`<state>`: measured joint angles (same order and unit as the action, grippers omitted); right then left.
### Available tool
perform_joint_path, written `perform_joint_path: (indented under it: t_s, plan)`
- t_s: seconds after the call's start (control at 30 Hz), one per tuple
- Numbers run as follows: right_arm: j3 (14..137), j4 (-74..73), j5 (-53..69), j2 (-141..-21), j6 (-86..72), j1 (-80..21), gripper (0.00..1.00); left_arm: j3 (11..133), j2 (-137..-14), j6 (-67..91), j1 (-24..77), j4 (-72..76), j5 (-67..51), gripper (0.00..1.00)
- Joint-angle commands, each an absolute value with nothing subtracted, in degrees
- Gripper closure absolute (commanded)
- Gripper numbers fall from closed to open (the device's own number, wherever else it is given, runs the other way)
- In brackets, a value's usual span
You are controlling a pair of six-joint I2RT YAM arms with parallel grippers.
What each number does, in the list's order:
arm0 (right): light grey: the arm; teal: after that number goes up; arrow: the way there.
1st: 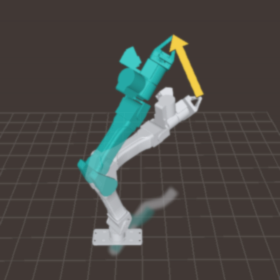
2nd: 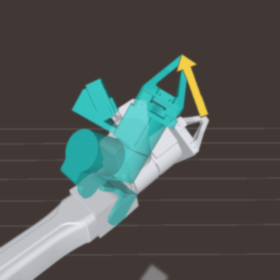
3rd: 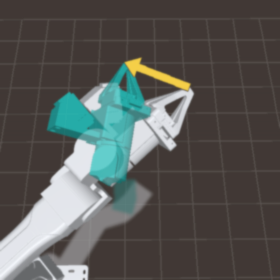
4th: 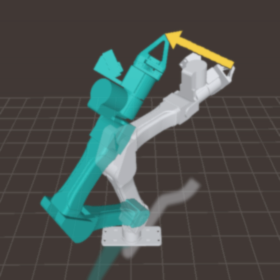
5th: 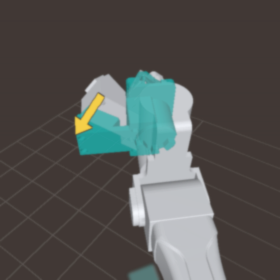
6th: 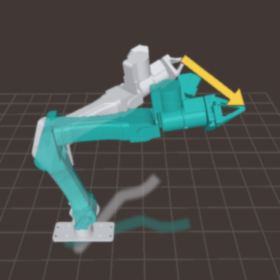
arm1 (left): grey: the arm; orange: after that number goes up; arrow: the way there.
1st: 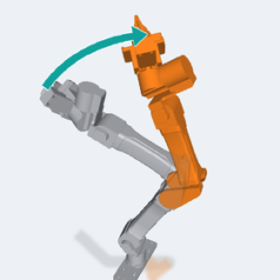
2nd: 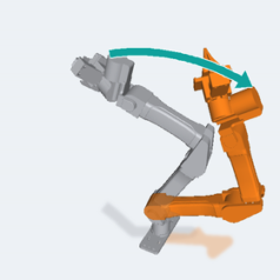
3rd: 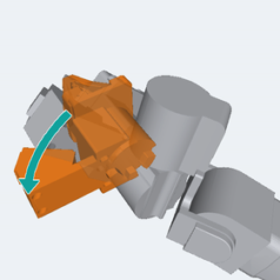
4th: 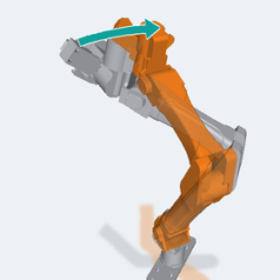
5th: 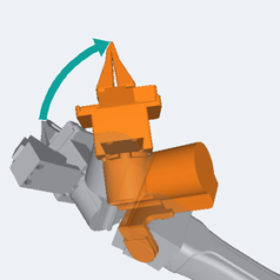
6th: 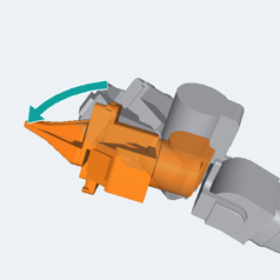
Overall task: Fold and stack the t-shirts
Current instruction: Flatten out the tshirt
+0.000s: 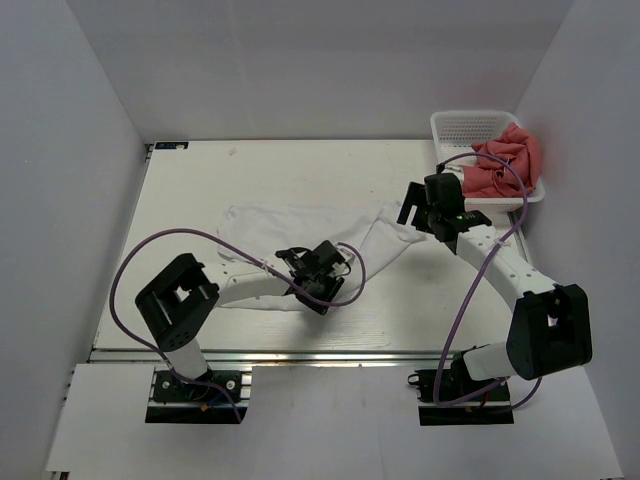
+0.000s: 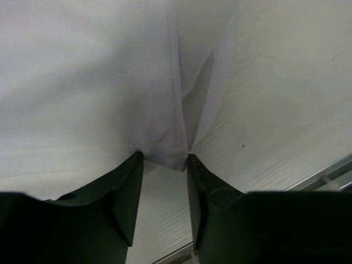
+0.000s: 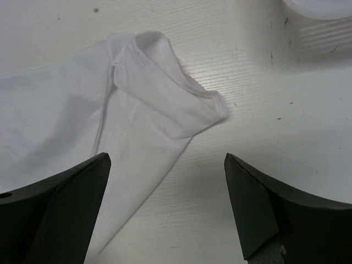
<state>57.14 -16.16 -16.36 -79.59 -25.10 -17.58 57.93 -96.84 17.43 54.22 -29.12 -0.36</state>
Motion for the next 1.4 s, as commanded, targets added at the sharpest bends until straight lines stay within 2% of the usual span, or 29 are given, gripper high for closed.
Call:
perform_joint_path:
  t_s: [0.0, 0.1, 0.77, 0.83, 0.87, 0.97, 1.2, 1.37]
  plan:
    - [56.43, -14.15, -16.7, -78.13, -25.58, -17.23, 0.1, 60.12, -95.8, 17.23, 55.37, -29.88, 2.37, 0.54]
    - [56.34, -13.89, -16.61, -78.22, -25.58, -17.14, 0.1, 60.73, -95.8, 18.45, 55.37, -29.88, 3.77, 0.62]
    - [56.07, -13.89, -15.03, -78.14, -23.91, -17.05, 0.1, 62.58, -95.02, 18.98, 55.37, -28.14, 5.62, 0.6]
    - [56.25, -13.97, -14.94, -78.22, -23.64, -17.14, 0.1, 62.06, -94.31, 18.98, 55.37, -27.6, 5.62, 0.67]
    - [56.16, -13.89, -15.03, -78.05, -23.56, -17.14, 0.1, 62.05, -94.31, 18.98, 55.37, -26.99, 5.1, 0.8]
    - [55.99, -13.97, -15.2, -77.87, -23.47, -17.05, 0.1, 62.05, -94.31, 18.98, 55.37, -26.98, 5.1, 0.98]
    - [55.81, -14.32, -15.82, -77.34, -22.85, -16.79, 0.1, 61.44, -92.38, 19.51, 55.37, -27.6, 8.34, 1.0]
    - [55.63, -16.43, -18.54, -78.48, -21.53, -16.96, 0.1, 61.96, -85.98, 23.11, 54.05, -28.12, 18.87, 1.0]
